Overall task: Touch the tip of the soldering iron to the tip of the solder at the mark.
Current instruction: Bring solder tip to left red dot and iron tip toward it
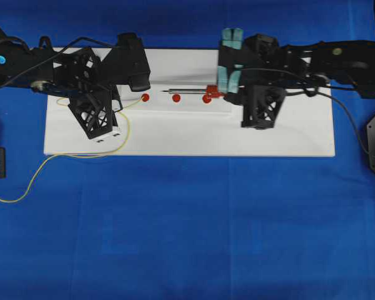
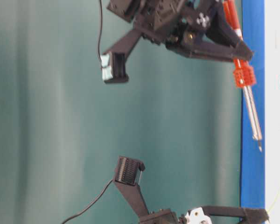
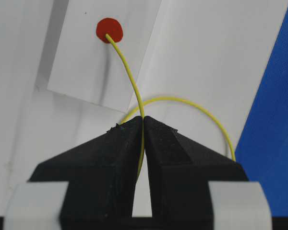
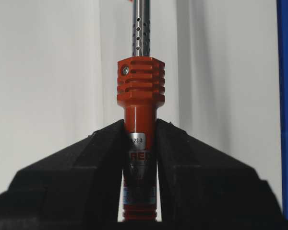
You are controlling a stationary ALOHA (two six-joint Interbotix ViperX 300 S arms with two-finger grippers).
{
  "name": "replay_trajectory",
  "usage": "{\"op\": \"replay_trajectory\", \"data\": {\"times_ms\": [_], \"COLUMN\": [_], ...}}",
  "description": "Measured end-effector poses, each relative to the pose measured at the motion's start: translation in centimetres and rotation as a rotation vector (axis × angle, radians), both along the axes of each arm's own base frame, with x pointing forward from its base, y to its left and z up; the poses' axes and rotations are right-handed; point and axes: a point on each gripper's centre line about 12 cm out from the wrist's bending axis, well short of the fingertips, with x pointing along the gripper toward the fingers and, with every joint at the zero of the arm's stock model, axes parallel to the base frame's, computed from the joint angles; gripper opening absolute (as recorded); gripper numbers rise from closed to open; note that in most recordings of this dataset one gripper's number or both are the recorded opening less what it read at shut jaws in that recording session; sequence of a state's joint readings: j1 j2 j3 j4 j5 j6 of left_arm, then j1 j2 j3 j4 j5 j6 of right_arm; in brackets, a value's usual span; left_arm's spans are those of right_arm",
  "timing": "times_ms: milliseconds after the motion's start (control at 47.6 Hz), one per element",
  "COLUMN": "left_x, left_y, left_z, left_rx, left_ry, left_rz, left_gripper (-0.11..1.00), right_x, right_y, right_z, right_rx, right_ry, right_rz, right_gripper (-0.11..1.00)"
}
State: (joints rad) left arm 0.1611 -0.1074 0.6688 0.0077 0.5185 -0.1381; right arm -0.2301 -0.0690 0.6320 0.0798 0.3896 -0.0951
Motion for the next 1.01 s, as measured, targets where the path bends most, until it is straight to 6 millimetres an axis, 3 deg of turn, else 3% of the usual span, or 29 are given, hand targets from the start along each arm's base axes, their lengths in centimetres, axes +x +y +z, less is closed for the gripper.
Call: {"op": "replay_trajectory", "data": {"times_ms": [336, 1009], "left_x": [-0.2, 0.0], "left_y": [0.0, -0.1], "left_z": [-0.2, -0.2], "left_rx": [-0.004, -0.001], "left_ry": [0.006, -0.010], "left_rz": [0.005, 0.004], "left_gripper": [0.02, 0.02], "right_x": [2.3, 2.9], "right_y": [-0.3, 0.1], "right_z": [-1.3, -2.4], "right_rx": [0.009, 0.001], "right_ry": [0.045, 0.072], "right_rz": [0.012, 0.035], "right_gripper": [0.06, 0.06]}}
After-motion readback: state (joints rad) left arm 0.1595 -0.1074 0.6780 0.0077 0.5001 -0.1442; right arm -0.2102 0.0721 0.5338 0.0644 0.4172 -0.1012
